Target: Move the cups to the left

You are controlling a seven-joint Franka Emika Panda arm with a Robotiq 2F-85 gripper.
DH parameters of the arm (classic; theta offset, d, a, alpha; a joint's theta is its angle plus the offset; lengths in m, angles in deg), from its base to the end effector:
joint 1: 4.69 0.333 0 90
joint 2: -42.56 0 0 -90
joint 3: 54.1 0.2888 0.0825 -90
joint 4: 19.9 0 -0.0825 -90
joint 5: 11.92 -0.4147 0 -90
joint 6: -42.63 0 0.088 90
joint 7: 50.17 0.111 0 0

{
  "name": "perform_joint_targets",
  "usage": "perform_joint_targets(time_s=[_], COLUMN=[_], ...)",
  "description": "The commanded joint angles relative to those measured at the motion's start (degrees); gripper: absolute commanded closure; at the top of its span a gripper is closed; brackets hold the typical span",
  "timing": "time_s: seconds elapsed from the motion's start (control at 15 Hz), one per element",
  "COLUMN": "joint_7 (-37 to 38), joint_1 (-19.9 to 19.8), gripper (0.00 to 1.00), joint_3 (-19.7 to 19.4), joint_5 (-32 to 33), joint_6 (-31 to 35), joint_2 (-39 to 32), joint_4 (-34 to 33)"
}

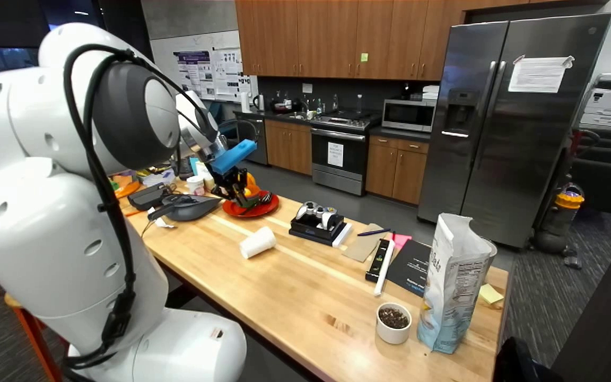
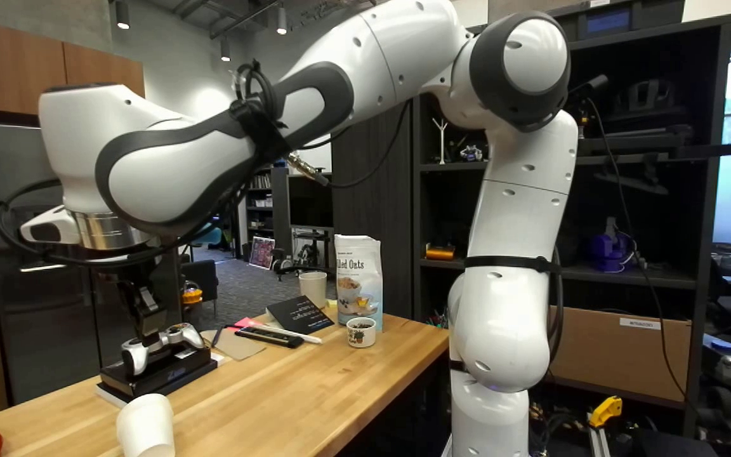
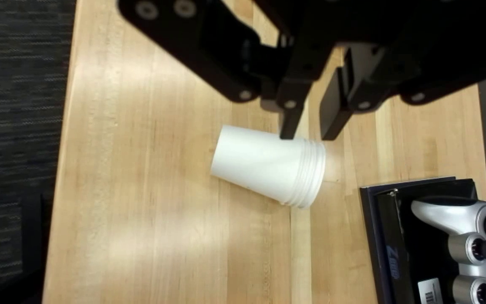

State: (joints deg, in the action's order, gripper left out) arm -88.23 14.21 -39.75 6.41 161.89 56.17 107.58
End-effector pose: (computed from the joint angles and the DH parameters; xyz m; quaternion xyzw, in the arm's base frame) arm 0.4466 0.2757 0.4380 0.7573 0.6290 0.0330 0.1726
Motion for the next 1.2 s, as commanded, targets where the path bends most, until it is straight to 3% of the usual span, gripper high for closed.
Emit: perform_joint_targets(time_s=[0.0,0.6,0.67,0.93,1.0,1.07,1.13], joint_7=[0.0,-0.3,-0.6,-0.3,-0.7,-0.3,-0.3], joint_1=[-0.2,-0.2,-0.1,-0.3,-0.2,-0.1,-0.1], gripper=[0.79,0.79,0.95,0.95,0.54,0.78,0.73], joint_3=[0.2,0.2,0.2,0.4,0.3,0.4,0.4], joint_5=[-0.1,-0.1,0.0,0.3,0.0,0.0,0.0], joint_6=[-0.2,-0.2,-0.2,-1.4,-1.2,-0.5,-0.5], joint_2=[-0.1,-0.1,0.0,-0.5,-0.5,-0.2,-0.3], joint_4=[-0.2,-0.2,-0.3,-0.9,-0.8,-0.2,-0.2])
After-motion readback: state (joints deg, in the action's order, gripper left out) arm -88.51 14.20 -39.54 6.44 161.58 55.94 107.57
